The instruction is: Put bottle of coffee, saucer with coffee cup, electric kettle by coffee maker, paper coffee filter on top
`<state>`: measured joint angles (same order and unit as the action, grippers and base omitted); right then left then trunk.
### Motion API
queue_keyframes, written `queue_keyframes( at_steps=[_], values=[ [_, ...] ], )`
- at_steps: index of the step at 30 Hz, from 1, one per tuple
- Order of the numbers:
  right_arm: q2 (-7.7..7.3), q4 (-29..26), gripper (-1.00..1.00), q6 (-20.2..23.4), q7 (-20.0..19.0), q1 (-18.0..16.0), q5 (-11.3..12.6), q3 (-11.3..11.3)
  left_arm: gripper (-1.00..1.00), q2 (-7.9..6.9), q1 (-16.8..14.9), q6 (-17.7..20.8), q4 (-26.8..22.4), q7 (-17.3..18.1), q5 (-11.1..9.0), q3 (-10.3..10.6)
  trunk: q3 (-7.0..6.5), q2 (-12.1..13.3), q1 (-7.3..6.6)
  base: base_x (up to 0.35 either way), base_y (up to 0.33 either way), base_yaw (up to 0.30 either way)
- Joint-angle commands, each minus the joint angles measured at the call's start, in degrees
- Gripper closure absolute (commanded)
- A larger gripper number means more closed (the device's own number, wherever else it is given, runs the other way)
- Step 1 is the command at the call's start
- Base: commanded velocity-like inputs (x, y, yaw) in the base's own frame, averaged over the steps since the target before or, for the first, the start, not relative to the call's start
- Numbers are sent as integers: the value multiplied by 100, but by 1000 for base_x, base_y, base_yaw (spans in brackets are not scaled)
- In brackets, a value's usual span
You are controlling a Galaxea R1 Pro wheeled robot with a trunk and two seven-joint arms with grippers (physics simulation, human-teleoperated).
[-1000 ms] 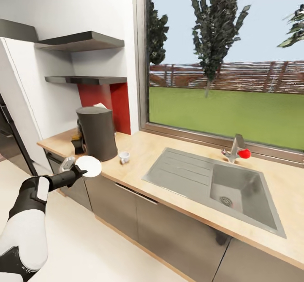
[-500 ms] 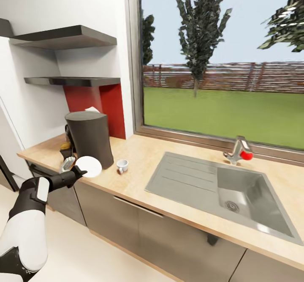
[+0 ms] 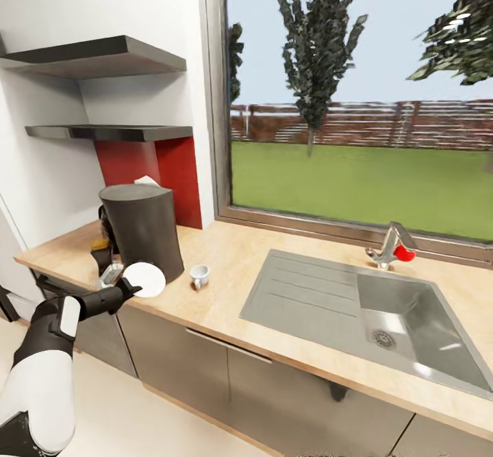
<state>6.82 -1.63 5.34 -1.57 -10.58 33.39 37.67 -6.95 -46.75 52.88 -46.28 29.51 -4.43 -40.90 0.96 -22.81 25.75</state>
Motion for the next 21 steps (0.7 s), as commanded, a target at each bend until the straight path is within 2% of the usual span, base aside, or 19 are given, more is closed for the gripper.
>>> queue_keyframes(
  at_steps=[1, 7, 16, 21],
  values=[
    [1, -2, -100, 20, -10, -5, 51, 47, 100, 10, 59, 55, -4, -12, -86, -13, 7, -11, 3, 1, 1, -252],
    [4, -4, -100, 20, -3, -5, 42, 52, 100, 126, 402, 17, 5, 14, -86, -12, 0, -11, 3, 0, 0, -117],
    [7, -4, -100, 20, -10, -5, 44, 56, 100, 132, 677, -5, 13, 8, -87, -38, -1, -11, 3, 7, 0, -4],
    [3, -4, -100, 20, -3, -5, 52, 48, 100, 141, 701, -6, 159, -30, -82, -41, -1, -11, 3, 251, 0, 0]
  ],
)
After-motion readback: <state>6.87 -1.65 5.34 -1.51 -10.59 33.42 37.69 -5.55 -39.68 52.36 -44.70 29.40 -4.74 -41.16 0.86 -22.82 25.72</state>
